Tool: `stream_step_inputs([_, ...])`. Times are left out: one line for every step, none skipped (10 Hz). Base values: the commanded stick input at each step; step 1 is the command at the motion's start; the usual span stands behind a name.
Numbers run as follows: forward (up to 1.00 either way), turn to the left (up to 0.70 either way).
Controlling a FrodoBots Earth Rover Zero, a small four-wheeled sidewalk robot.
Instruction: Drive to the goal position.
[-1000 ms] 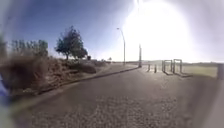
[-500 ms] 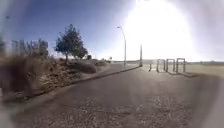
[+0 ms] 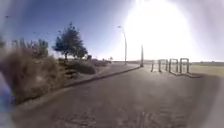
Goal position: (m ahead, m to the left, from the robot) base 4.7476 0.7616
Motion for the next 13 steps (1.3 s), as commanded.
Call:
stream_step_inputs([0.70,0.00])
stream_step_inputs([0.70,0.00])
stream_step_inputs([0.70,0.00])
stream_step_inputs([0.70,0.00])
stream_step_inputs([0.70,0.00])
stream_step_inputs([0.70,0.00])
stream_step_inputs([0.70,0.00])
stream_step_inputs([0.70,0.00])
stream_step_inputs([0.70,0.00])
stream_step_inputs([0.70,0.00])
stream_step_inputs([0.70,0.00])
stream_step_inputs([0.70,0.00])
stream_step_inputs([0.70,0.00])
